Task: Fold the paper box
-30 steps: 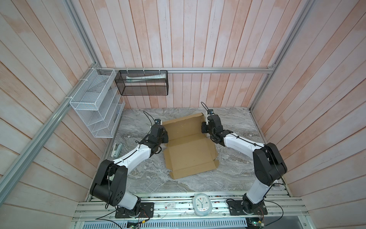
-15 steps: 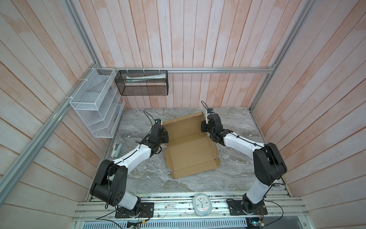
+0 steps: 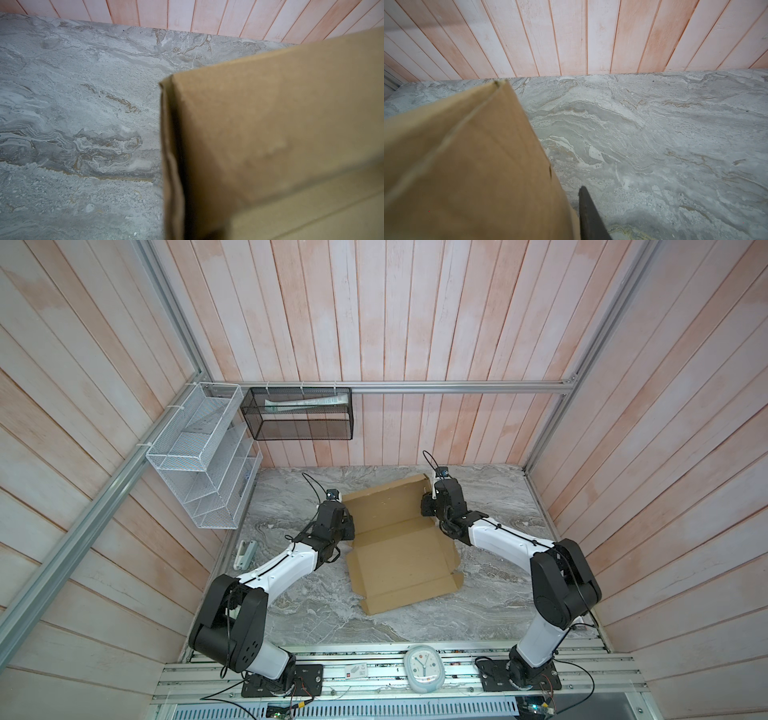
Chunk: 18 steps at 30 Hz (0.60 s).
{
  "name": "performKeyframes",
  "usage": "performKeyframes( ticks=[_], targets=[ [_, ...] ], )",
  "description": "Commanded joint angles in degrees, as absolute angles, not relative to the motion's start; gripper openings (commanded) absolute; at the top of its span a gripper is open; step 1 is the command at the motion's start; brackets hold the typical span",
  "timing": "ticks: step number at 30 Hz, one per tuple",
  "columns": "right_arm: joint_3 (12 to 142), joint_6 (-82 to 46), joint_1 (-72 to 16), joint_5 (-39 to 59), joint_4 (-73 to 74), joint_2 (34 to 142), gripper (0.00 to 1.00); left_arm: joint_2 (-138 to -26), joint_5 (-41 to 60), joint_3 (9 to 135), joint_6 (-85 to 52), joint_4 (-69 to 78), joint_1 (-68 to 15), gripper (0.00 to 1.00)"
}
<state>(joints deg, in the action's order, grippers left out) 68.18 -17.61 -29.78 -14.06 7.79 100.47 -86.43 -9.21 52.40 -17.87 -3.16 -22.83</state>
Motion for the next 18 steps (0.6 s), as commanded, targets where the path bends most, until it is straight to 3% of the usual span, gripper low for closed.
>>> performKeyframes(
  ticks=[1,18],
  targets=[
    [67.00,-18.76,-29.94,-14.53,9.58,100.77,0.27,-86.13,-9.77,53.81,-17.82,-3.97,-22.76,0.00],
    [58.97,-20.29,-29.91,-12.31,9.40,96.09,0.37,-87.80,-12.43,56.14,-20.11,-6.51,-22.59,0.00]
  ],
)
